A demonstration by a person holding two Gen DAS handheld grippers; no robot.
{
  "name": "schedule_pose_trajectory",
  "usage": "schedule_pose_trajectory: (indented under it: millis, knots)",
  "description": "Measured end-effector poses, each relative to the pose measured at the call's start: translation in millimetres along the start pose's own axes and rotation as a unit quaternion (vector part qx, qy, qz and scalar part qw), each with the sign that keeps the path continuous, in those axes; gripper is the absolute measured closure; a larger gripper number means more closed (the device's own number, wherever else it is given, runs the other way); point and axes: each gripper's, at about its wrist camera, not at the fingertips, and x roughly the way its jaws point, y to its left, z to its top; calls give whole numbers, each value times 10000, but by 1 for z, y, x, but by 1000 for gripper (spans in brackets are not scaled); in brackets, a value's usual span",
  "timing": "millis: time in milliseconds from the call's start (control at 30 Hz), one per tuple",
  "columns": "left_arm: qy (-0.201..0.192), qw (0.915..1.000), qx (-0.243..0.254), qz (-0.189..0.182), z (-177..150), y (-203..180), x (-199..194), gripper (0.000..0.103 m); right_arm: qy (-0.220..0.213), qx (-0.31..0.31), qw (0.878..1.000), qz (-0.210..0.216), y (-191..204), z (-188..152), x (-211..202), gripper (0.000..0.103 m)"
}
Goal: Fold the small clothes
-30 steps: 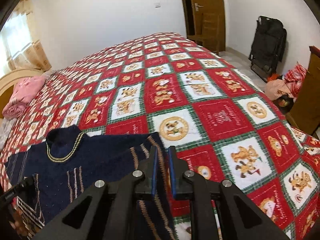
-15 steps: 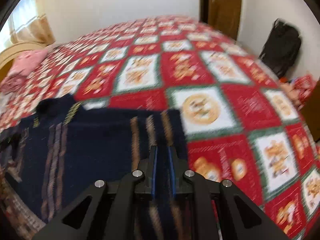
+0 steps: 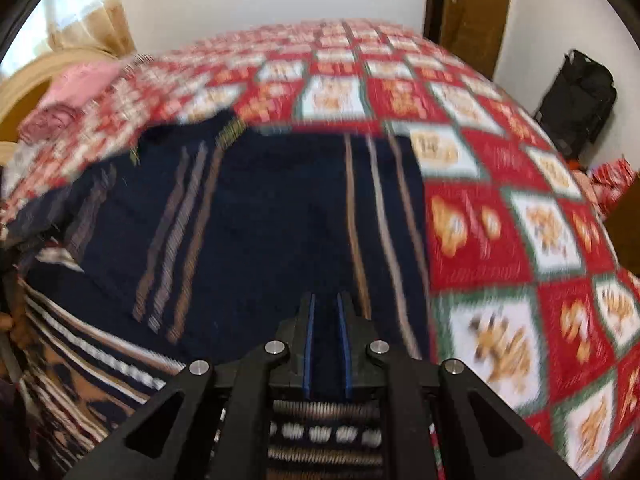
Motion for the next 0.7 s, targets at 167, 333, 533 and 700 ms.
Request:
schedule_pose_trajectory:
  millis: [167, 333, 533, 700]
  knots:
    - [-81, 9993, -322, -192, 3, 30, -23, 17, -315, 300, 9982, 408, 21, 4, -44, 92]
    - [-684, 9927, -994, 43, 3, 112, -60, 1, -808, 393, 9809, 1725, 71, 2, -105, 92]
    - [-800, 9711, -2053, 913, 9, 234, -58, 0, -507, 833, 9231, 3720, 129, -19, -110, 32]
    - [-255, 9449, -2915, 1469, 11, 323, -12, 0, -69, 732, 9391, 3356, 157, -26, -90, 32]
